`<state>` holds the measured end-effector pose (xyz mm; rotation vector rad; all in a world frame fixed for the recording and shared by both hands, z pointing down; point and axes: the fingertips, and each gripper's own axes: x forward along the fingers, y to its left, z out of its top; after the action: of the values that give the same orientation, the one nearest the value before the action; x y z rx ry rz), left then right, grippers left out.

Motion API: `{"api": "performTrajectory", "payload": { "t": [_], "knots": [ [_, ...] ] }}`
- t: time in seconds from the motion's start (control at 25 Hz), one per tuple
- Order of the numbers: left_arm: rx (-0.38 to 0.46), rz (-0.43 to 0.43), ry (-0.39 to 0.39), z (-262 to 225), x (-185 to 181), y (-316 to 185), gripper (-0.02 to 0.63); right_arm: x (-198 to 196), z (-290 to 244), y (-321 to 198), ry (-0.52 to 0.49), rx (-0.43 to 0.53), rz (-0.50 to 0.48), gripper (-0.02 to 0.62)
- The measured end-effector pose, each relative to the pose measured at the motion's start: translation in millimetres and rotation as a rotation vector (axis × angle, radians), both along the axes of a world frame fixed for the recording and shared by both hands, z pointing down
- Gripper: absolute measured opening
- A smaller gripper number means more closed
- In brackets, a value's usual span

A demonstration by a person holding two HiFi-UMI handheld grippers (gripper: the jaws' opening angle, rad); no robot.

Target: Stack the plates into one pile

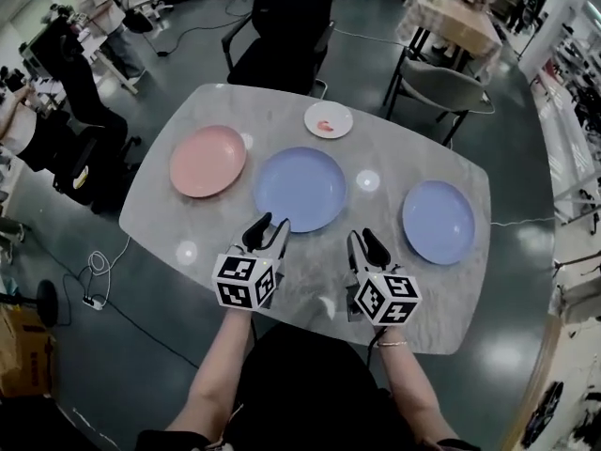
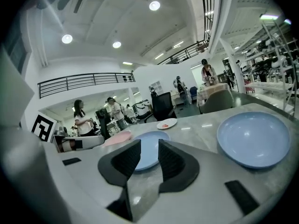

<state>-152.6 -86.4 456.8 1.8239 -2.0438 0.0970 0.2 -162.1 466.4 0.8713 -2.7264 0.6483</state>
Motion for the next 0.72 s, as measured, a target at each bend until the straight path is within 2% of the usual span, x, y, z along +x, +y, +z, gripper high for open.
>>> {"api": "performTrajectory", "payload": {
  "t": [0.12, 0.48, 0.6, 0.72],
  "knots": [
    [-0.009, 0.094, 0.000, 0.7, 19.0, -32.9, 0.156, 28.5, 3.0, -16.1, 0.009, -0.009, 0.099, 0.107],
    [-0.037, 0.419, 0.026, 2.0, 94.8, -135.7, 0.170, 144.0, 5.0, -57.9, 0.031, -0.016, 0.509, 0.107],
    [-0.059, 0.494, 0.044, 12.8, 124.1, -160.3, 0.170, 186.3, 12.8, -63.4, 0.054, -0.022, 0.628, 0.107],
    [-0.073, 0.543, 0.061, 19.5, 153.3, -184.3, 0.173, 224.0, 18.0, -72.3, 0.086, -0.021, 0.707, 0.107]
  ]
}}
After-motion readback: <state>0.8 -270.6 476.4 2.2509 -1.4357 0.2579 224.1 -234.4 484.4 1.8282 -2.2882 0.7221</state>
